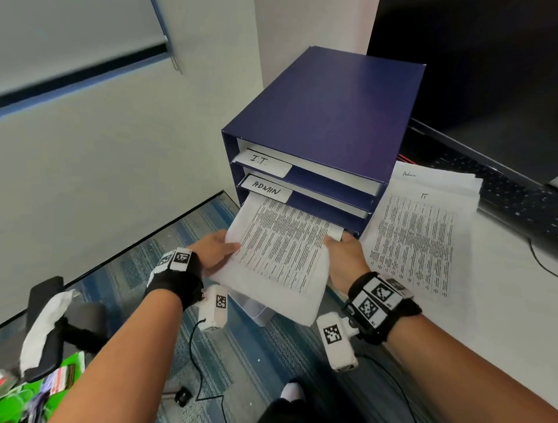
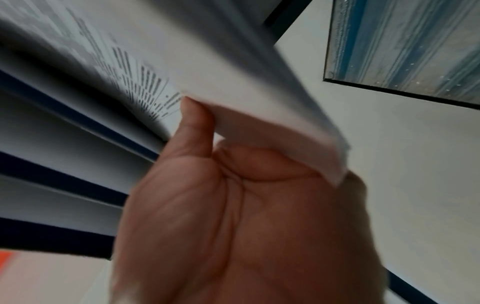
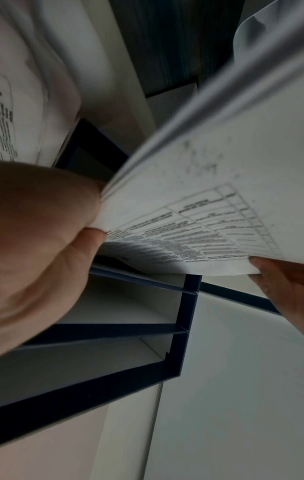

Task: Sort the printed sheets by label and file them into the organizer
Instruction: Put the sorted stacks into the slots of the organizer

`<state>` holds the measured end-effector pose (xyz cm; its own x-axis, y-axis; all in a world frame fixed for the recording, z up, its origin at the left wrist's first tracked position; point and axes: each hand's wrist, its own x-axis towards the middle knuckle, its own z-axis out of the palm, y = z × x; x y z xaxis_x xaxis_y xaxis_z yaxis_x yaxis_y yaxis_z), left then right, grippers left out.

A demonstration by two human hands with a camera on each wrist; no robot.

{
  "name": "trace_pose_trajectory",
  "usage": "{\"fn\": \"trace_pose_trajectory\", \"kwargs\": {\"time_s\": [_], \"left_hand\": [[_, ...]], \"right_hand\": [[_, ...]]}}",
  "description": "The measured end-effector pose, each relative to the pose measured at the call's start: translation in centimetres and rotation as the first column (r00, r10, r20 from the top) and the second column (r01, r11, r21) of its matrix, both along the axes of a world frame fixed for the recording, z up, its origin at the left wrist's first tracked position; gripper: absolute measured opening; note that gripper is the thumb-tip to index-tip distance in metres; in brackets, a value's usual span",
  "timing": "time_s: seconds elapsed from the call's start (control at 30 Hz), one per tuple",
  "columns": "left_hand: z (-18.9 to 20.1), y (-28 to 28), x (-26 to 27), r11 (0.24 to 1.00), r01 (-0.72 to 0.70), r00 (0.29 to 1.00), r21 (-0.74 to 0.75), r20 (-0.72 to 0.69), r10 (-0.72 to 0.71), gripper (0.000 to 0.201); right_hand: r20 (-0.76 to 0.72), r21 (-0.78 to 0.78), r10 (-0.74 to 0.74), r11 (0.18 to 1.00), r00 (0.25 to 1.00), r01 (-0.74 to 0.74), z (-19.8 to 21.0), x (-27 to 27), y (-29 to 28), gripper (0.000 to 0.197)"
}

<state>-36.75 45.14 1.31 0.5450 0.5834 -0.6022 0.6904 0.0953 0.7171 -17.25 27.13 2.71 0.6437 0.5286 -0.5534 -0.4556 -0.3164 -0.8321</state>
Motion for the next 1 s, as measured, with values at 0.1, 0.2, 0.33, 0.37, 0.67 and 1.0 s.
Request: {"fn": "trace_pose_trajectory", "kwargs": {"time_s": [0.1, 0.2, 0.33, 0.37, 0.67, 1.0], "left_hand": [[0.7, 1.0, 1.9, 0.993, -0.016, 1.0, 0.113, 0.008, 0.015, 0.023], [1.2, 1.4, 4.0, 0.978, 0.002, 1.0, 0.208, -0.005, -0.001, 0.025], [2.4, 1.4, 6.0, 0.936, -0.056, 0.997, 0.347, -0.031, 0.071, 0.017], [2.4, 1.5, 6.1, 0.947, -0.089, 0.995, 0.308, -0.018, 0.1, 0.015], [1.9, 1.7, 6.6, 0.933, -0.358, 0.909, 0.031, 0.239, 0.34, 0.014], [0.3, -1.3, 5.8, 0.952, -0.267, 0.945, 0.15, 0.233, 0.228, 0.018]], "right_hand": [[-0.055, -0.004, 0.106, 0.994, 0.993, -0.106, -0.2, 0.1, -0.9, 0.022], [-0.223, 0.018, 0.28, 0.959, 0.934, -0.283, 0.6, -0.3, -2.6, 0.026], [-0.273, 0.027, 0.289, 0.956, 0.918, -0.293, 1.4, -0.1, -3.2, 0.027], [-0.268, 0.026, 0.223, 0.974, 0.937, -0.224, 1.4, 0.1, -2.9, 0.024], [-0.144, 0.086, -0.086, 0.991, 0.986, 0.099, 1.8, -0.7, 1.8, 0.039], [-0.116, 0.142, -0.187, 0.969, 0.976, 0.202, 1.2, -0.1, 3.0, 0.035]]}}
